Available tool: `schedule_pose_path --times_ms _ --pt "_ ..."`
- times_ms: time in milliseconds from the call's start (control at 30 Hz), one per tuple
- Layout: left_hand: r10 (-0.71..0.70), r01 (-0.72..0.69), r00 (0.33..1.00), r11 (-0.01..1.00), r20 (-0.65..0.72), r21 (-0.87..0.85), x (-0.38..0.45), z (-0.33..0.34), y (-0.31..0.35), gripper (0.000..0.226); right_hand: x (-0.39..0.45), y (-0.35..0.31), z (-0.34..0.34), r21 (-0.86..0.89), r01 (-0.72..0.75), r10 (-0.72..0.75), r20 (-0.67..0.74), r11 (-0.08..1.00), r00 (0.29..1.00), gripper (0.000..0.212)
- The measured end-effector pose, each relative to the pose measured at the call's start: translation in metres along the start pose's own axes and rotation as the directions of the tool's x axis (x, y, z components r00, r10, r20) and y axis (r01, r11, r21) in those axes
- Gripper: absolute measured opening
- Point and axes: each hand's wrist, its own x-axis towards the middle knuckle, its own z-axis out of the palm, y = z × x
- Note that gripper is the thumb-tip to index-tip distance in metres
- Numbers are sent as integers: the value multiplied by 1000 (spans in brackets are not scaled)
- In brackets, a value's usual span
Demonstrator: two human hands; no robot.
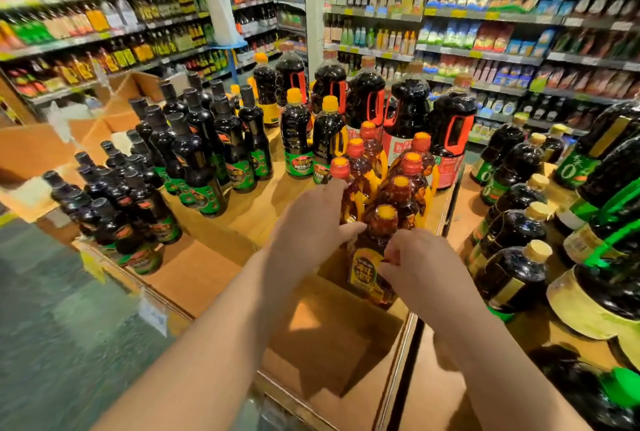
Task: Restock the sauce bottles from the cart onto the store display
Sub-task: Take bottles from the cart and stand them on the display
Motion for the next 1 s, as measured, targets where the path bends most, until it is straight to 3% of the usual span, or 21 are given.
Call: schedule_pose_path --times_ms 100,233,333,433,567,767,1000 --pt "-59 55 997 996 43 77 -24 -19 -20 24 -8 -29 9 -9 140 -140 17 990 990 18" --pt "-150 131 986 965 68 226 -83 -41 -63 22 -19 -84 28 2 370 -369 81 929 926 21" --pt "-296 282 955 926 20 253 -149 -57 -96 23 -42 -132 45 18 542 -538 147 840 830 23" --pt "-478 467 878 840 -31 276 -227 -74 -121 27 -78 -182 68 30 739 -733 168 673 660 17" --pt "-681 684 725 695 -104 222 -335 -93 -137 23 -143 -244 88 183 824 -815 369 536 447 24" --pt "-862 875 476 445 -175 190 -481 -97 -119 20 -255 -290 110 291 939 -946 311 185 91 19" --pt "-963 995 95 82 -251 62 -632 -83 -87 21 -372 -320 141 396 910 -912 318 -120 -259 18"
